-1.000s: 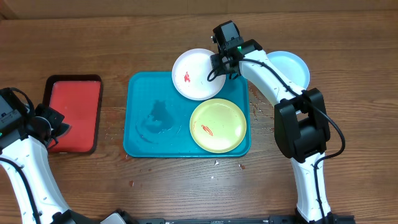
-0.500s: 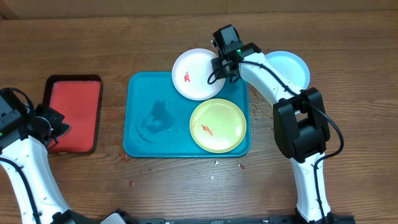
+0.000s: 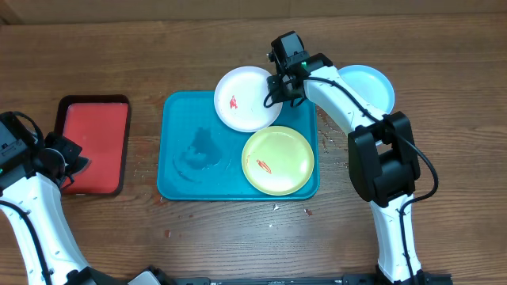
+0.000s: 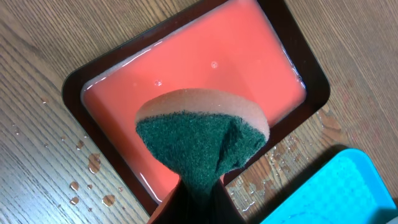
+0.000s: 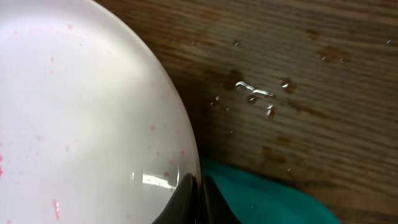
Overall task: Clean dirty plates on tray and stack at the side
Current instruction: 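Move the right gripper to the white plate rim and grasp it, then drag the white plate leftward across the teal tray with the right gripper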
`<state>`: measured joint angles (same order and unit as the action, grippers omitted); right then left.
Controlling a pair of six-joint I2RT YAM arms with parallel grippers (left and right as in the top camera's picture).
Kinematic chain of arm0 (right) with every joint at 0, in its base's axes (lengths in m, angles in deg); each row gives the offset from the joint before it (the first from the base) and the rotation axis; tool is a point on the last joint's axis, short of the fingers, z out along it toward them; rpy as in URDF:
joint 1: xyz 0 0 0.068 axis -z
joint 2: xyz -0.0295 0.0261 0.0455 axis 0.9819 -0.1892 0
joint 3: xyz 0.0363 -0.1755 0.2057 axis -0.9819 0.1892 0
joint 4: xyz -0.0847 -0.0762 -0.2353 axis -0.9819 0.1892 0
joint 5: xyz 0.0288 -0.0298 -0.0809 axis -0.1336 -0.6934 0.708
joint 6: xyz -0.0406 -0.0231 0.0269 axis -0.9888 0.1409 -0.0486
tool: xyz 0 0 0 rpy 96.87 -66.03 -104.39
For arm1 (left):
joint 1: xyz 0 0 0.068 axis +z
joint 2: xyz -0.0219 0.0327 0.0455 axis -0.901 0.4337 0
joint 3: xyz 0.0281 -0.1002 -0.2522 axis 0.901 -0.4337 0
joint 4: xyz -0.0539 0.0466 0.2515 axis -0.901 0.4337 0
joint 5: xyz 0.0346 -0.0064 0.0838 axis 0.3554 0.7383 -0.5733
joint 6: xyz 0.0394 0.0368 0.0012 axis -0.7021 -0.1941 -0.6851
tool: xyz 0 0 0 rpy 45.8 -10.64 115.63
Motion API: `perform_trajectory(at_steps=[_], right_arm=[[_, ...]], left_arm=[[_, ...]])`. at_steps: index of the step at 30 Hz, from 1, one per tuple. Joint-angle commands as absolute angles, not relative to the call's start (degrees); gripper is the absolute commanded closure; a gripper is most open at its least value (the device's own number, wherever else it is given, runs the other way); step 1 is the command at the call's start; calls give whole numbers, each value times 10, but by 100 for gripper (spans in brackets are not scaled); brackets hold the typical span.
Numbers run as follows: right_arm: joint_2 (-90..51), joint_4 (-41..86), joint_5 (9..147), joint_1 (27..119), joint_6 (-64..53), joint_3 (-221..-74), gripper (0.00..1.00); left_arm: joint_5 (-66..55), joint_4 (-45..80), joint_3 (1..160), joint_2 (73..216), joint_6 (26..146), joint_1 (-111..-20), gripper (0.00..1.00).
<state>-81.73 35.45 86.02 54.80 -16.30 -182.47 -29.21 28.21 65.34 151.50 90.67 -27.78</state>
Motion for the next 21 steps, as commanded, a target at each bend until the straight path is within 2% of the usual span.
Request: perform_trajectory(at_steps=[1,5,12,21], right_arm=[[-816,375,818,526,-163,-1865,96],[-816,397,794,501,-161,-1881,96],[-816,419,788,447,-72,-1881,96],[-816,436,783,424,-27,-1847,96]], left_arm=[[-287,280,658,1512,915,-276,96],[-287,280,658,1512,915,-276,96],[-287,279,658,1512,915,-276,96],[-255,277,658,1512,910,-276,96]])
